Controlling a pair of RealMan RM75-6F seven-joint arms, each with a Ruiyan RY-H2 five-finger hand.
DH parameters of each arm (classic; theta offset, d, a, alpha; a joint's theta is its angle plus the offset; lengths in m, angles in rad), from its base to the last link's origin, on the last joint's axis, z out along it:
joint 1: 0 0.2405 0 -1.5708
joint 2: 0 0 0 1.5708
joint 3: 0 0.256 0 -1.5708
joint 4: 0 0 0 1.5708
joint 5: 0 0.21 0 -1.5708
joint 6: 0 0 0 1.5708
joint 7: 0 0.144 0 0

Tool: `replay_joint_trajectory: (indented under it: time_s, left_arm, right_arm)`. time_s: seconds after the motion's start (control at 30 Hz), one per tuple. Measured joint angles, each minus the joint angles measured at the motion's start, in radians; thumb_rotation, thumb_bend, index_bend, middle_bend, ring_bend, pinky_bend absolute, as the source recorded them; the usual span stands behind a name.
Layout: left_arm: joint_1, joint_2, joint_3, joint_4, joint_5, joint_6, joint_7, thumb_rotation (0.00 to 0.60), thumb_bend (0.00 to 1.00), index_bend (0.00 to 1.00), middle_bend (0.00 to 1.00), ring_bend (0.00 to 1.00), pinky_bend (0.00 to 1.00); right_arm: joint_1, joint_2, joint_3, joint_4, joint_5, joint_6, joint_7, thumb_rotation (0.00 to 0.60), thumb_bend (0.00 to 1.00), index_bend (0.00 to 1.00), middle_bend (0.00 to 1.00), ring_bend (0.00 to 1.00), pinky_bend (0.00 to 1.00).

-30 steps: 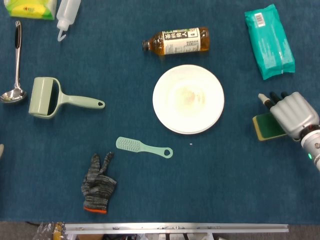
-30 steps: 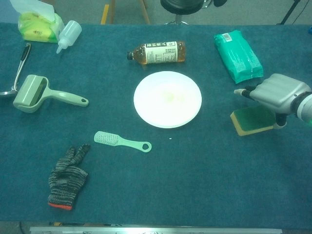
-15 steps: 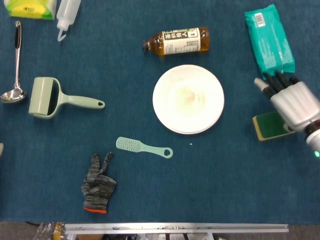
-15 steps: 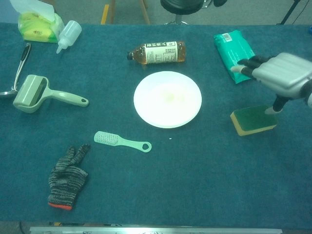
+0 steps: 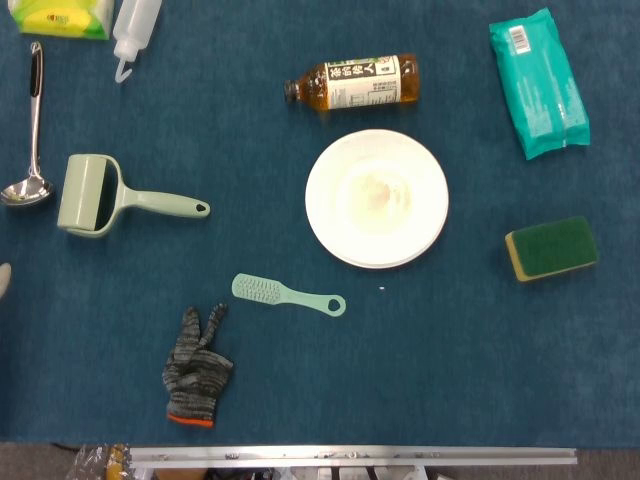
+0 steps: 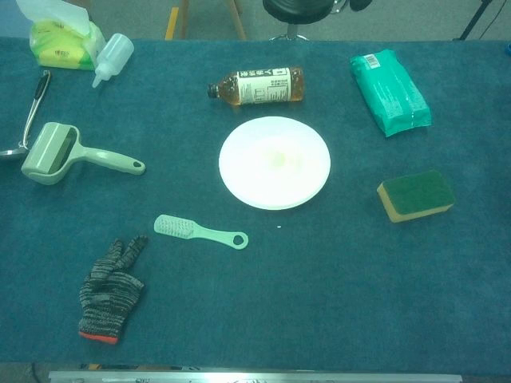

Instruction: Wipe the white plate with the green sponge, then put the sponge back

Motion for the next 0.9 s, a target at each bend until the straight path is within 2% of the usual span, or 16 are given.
replay_joint_trajectory:
  time_s: [0.4, 0.6, 0.9]
  left_arm:
    - [-0.042, 0.042, -0.045, -0.104, 0.027, 0.039, 0.122, 0.6, 0.23, 0.3, 0.05, 0.15, 0.34]
    - [-0.044, 0.028, -0.061, -0.093, 0.008, 0.056, 0.172, 0.6, 0.23, 0.3, 0.0, 0.07, 0.32]
    - [-0.049, 0.02, -0.066, -0.063, -0.024, 0.037, 0.212, 0.6, 0.23, 0.3, 0.0, 0.07, 0.32]
  right_arm:
    - [-0.231, 0.058, 0.038, 0.01, -0.075, 0.213, 0.111, 0.6, 0.0, 0.09, 0.19, 0.1, 0.23]
    - [-0.346, 0.06, 0.056, 0.039, -0.086, 0.289, 0.208, 0.6, 0.0, 0.11, 0.21, 0.1, 0.23]
    - [-0.474, 0.013, 0.089, 0.131, -0.08, 0.332, 0.323, 0.6, 0.0, 0.12, 0.21, 0.1, 0.23]
